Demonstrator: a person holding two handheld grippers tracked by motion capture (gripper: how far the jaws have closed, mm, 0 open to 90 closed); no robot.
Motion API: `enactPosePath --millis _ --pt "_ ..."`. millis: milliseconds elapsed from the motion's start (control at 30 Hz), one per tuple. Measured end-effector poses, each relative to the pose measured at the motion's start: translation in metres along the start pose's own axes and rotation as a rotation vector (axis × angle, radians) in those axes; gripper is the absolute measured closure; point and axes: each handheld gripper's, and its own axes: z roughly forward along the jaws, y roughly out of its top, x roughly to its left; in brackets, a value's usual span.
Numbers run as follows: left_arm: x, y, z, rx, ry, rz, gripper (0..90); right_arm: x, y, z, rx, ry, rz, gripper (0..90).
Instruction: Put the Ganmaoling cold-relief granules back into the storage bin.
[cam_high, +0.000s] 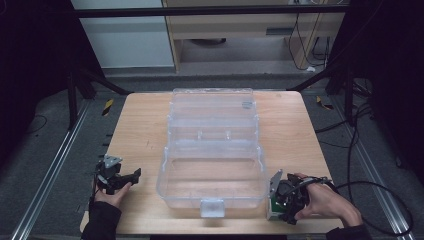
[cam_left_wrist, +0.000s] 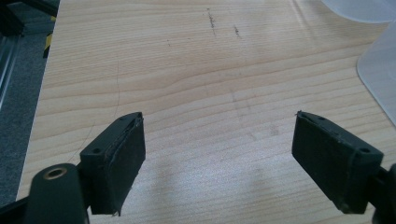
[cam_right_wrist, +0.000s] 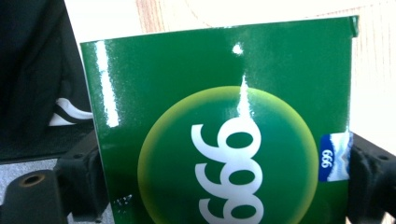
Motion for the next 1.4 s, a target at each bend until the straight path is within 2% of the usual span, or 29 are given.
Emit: enactPosePath --millis 367,533,667,1033,1267,1333,1400 --pt "0.000 0.000 0.000 0.002 -0.001 0.001 16.8 0.002 -0.004 -0.006 -0.025 0.008 -0.006 15.7" --pt "0.000 0.000 0.000 0.003 -0.001 0.001 16.8 0.005 -0.009 -0.017 -0.030 0.008 0.001 15.9" --pt "0.000 0.000 0.000 0.003 -0.001 0.001 16.8 0.009 -0.012 -0.030 -0.044 0.008 -0.001 16.0" --pt "0.000 0.000 0.000 0.004 0.000 0.000 16.8 0.012 -0.020 -0.073 -0.102 0.004 0.039 16.0" --pt "0.000 0.000 0.000 0.005 0.000 0.000 16.8 0.011 -0.015 -0.095 -0.111 -0.013 0.048 16.1" --pt "0.000 0.000 0.000 0.005 0.000 0.000 16.8 0.010 -0.010 -0.106 -0.122 -0.025 0.037 16.1" --pt "0.000 0.000 0.000 0.004 0.000 0.000 16.8 0.010 -0.008 -0.109 -0.126 -0.028 0.036 16.1"
